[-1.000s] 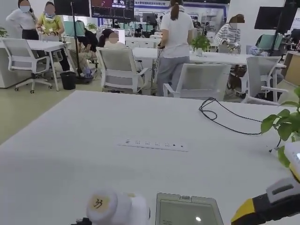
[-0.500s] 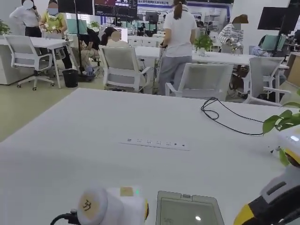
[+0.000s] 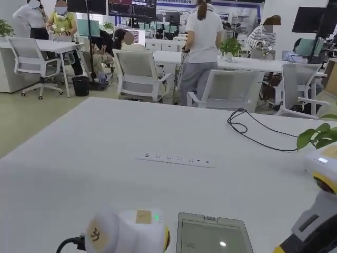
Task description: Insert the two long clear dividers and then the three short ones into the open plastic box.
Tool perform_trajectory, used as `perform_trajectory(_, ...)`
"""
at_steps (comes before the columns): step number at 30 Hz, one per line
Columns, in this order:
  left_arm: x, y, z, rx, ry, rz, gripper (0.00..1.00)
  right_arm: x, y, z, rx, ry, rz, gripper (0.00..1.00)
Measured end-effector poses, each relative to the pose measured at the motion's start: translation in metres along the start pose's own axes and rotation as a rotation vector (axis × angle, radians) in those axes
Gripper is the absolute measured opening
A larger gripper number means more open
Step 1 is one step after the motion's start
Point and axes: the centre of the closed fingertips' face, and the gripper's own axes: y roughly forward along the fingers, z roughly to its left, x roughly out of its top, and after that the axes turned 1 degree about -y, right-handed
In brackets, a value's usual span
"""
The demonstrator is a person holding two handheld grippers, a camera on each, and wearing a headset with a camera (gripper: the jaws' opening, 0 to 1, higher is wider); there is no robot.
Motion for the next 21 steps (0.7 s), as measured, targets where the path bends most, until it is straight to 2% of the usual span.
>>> perform_trajectory(8, 0.0008, -0.0009, -0.0041, -0.01, 0.025, -0.003, 0.0, -0.0018, 0.0026, 0.0041, 0.024, 0.014, -0.006, 0.03)
perform_trajectory(21, -0.0019, -0.0016, -0.0056, -0.007, 0.044, 0.01, 0.0, -0.0025, 0.0046, 0.0046, 0.026, 0.008, 0.0, 0.03)
